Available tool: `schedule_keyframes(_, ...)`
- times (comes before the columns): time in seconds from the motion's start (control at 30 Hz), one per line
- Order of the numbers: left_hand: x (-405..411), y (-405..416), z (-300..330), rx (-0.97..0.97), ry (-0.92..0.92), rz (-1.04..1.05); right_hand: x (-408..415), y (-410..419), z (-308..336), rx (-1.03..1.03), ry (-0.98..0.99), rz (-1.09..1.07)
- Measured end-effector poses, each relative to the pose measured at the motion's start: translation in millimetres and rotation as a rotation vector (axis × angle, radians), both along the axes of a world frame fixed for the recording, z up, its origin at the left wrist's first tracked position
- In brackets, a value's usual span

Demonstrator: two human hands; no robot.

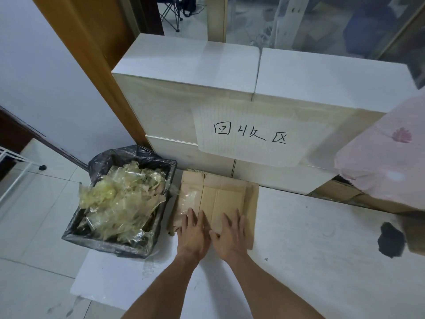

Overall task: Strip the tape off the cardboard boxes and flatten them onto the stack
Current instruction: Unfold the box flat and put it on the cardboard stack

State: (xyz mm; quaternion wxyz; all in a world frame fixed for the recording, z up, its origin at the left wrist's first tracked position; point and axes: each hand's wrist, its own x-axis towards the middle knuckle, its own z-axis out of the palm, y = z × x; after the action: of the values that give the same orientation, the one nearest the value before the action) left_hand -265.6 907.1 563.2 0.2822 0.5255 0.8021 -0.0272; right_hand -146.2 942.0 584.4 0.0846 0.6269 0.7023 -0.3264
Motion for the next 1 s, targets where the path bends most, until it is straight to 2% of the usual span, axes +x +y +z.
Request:
schedule_keyframes(0.4, -1, 8, -13, -0.032, 0.01, -0.103, 2, 13, -8, -0.155, -0.028, -0.058)
schedule_keyframes(0.63, -1, 18, -14, -0.071, 0.063, -0.227, -16, 12, -17, -0.114, -0.142, -0.152)
schedule_keyframes(0.9, 10, 21, -16, -0.1, 0.124, -0.261, -8, 5, -34, -0.022, -0.177, -0.043)
schedule_keyframes(1.0, 7, 15, -19, -0.078, 0.154, -0.288, -13, -2, -33, 0.048, -0.176, 0.089)
